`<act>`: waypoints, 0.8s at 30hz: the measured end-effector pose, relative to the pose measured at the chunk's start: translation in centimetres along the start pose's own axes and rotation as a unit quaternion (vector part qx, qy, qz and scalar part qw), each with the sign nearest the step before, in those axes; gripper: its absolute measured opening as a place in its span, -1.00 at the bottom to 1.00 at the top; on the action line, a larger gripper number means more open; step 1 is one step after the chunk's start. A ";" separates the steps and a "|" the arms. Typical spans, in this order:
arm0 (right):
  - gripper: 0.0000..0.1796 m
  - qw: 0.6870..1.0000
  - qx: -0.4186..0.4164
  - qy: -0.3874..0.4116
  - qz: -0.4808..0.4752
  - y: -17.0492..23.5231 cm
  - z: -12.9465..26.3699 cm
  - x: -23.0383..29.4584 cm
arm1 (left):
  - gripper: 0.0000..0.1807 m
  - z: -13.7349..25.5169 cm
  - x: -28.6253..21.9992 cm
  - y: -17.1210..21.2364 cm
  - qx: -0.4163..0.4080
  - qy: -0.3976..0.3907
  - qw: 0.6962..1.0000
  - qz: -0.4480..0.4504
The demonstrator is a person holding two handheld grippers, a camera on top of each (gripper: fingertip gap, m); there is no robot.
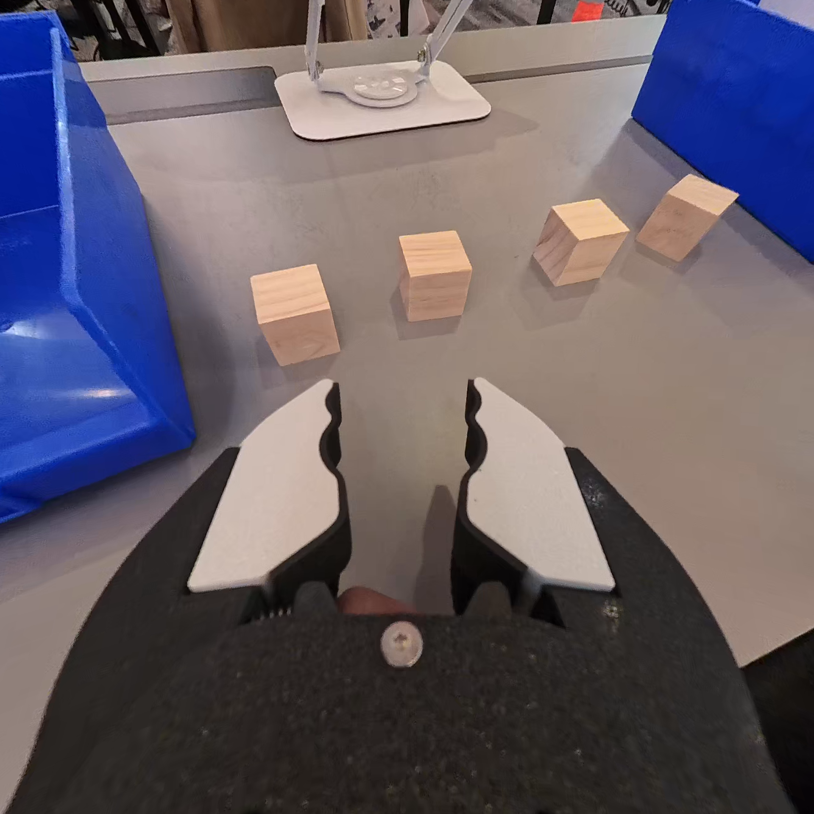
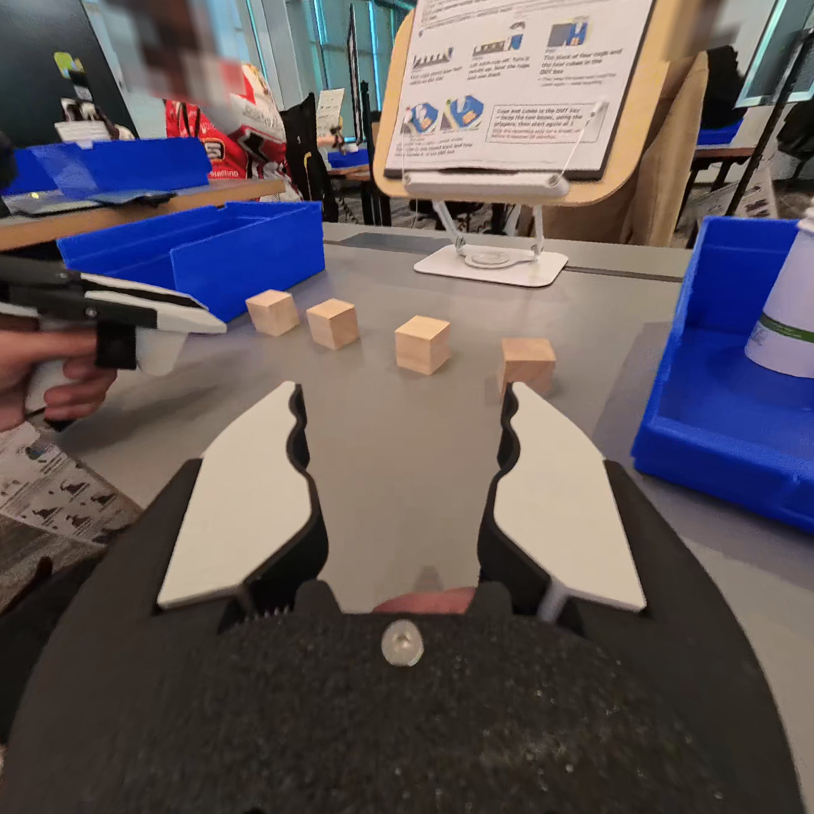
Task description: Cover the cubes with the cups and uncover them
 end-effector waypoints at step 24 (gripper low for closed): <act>-0.23 0.635 0.373 -0.359 0.573 -4.6 -14.9 -7.2 | -0.40 -0.2 -2.2 -0.2 -0.009 0.027 0.998 -0.049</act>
Point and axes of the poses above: each gripper's, where its closed fingertips meet, z back along the fingers, y out of its underside, x = y × z across the jaws, the point moved 7 cm from there along z, back along the fingers, and after that the axes turned 8 degrees about z, right-handed, at the moved point
